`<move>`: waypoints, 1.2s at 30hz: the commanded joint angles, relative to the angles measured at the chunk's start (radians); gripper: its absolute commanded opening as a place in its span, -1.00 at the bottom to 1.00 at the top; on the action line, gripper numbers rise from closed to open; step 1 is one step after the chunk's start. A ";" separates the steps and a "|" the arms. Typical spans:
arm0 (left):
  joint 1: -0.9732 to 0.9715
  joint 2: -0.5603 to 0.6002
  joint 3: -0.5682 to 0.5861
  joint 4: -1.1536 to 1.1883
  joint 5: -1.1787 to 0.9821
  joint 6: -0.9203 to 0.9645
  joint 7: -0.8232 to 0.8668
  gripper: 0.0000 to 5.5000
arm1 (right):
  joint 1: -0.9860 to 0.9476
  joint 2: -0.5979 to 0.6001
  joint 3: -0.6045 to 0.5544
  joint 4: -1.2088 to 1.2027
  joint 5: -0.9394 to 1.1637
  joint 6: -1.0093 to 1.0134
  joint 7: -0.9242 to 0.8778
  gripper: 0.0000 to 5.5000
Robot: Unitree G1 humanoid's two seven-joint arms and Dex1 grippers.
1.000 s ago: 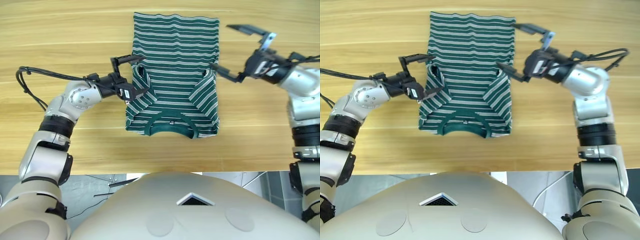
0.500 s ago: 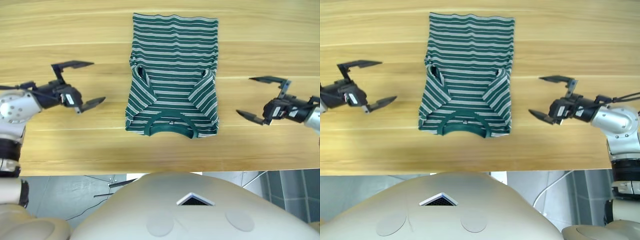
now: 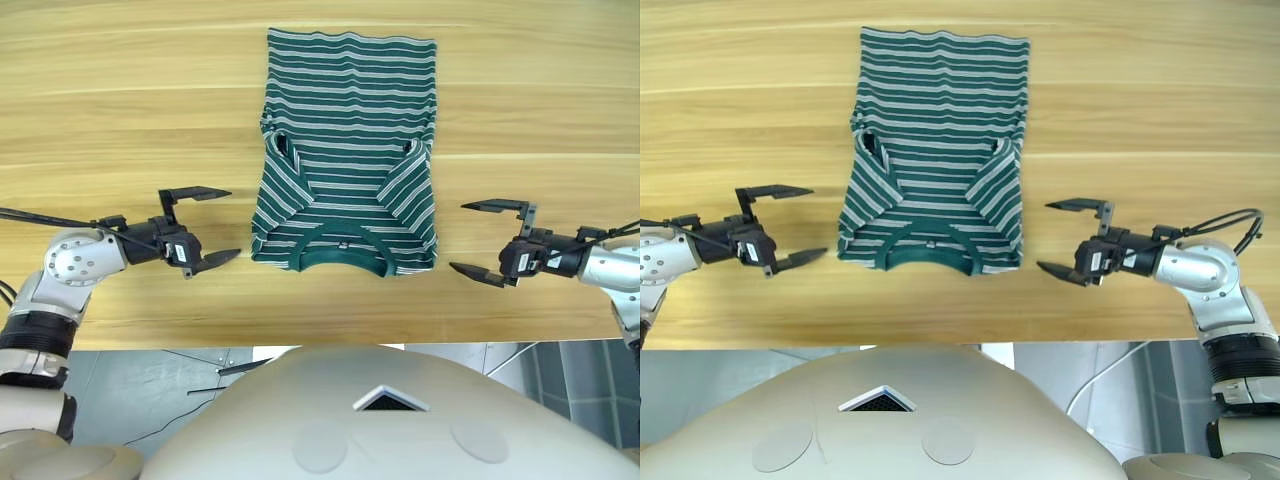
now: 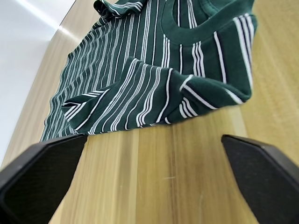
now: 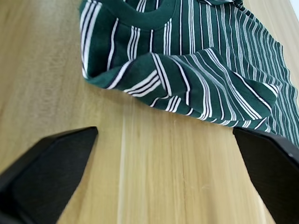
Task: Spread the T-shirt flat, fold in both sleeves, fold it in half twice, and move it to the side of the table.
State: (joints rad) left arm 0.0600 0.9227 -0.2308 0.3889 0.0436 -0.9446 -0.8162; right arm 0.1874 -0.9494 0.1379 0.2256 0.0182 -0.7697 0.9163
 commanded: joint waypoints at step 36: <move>-0.091 -0.033 -0.209 0.103 0.104 -0.027 -0.088 -0.36 | -0.093 0.079 0.152 0.022 -0.060 0.019 0.028 -0.99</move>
State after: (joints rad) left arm -0.0503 0.8845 -0.3958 0.4728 0.0819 -0.9923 -0.8565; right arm 0.0979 -0.8702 0.2853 0.2514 -0.0298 -0.7625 0.9363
